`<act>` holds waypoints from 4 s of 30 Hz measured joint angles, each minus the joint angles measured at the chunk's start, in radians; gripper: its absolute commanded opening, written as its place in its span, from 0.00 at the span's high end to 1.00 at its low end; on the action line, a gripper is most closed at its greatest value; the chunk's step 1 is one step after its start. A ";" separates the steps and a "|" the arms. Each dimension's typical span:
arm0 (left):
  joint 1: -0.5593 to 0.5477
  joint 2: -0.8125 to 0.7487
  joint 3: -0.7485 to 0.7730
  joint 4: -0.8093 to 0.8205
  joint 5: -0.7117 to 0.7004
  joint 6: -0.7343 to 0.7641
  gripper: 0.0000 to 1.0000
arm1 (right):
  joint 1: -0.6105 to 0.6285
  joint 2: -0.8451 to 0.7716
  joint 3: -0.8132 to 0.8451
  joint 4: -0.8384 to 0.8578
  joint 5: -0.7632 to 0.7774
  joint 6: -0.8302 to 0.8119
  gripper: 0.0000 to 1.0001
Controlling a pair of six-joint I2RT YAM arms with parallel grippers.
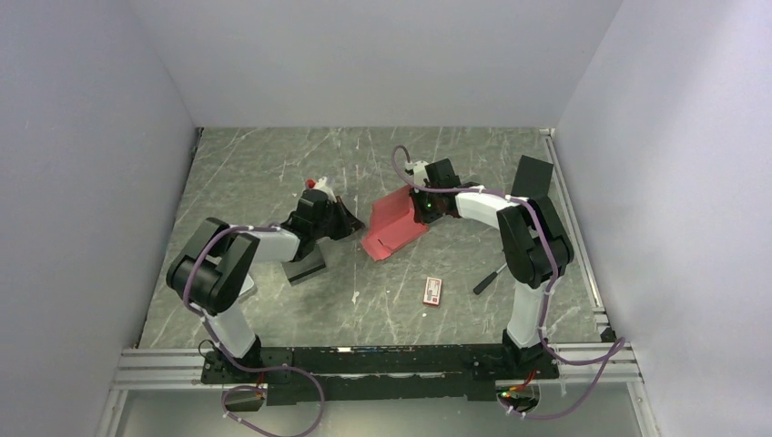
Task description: Fold the paper box
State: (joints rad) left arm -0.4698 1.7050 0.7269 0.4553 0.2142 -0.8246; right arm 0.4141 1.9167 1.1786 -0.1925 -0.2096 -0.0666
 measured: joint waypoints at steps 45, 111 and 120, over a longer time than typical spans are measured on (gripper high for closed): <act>-0.024 0.106 0.014 0.053 0.159 -0.044 1.00 | 0.000 0.001 0.000 0.000 0.000 0.001 1.00; -0.138 -0.018 -0.097 0.077 0.048 -0.209 1.00 | 0.011 0.016 0.008 0.035 0.017 0.015 1.00; -0.147 0.119 -0.010 0.078 0.040 -0.213 1.00 | 0.011 0.019 0.012 0.035 0.012 0.015 1.00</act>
State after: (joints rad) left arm -0.6167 1.8240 0.7166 0.5335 0.2546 -1.0378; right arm 0.4255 1.9358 1.1904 -0.1577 -0.1974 -0.0513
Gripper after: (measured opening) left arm 0.006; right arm 0.035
